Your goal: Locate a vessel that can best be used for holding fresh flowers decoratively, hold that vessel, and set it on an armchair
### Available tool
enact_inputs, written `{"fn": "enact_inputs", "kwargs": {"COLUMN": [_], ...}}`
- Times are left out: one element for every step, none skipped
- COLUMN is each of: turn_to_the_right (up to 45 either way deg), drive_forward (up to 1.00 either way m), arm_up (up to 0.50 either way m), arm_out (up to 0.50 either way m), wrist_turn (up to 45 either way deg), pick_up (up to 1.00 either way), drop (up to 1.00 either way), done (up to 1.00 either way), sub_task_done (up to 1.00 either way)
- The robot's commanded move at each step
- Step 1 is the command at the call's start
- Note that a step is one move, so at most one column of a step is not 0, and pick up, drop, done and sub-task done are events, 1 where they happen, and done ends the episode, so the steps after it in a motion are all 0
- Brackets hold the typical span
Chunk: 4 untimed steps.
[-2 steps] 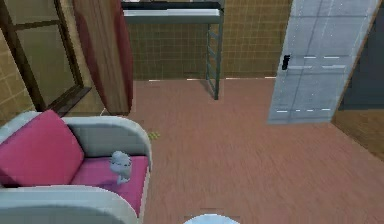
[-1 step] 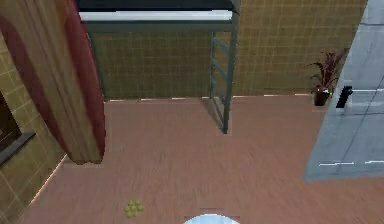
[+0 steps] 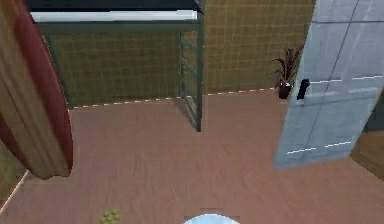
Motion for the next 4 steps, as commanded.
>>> {"fn": "enact_inputs", "kwargs": {"turn_to_the_right": [0.0,-45.0,-45.0,-24.0], "drive_forward": [0.15,0.00,0.00,0.00], "arm_up": [0.00,0.00,0.00,0.00], "arm_out": [0.00,0.00,0.00,0.00], "wrist_turn": [0.0,0.0,0.0,0.0], "pick_up": [0.00,0.00,0.00,0.00], "drop": [0.00,0.00,0.00,0.00], "done": [0.00,0.00,0.00,0.00], "sub_task_done": [0.00,0.00,0.00,0.00]}}
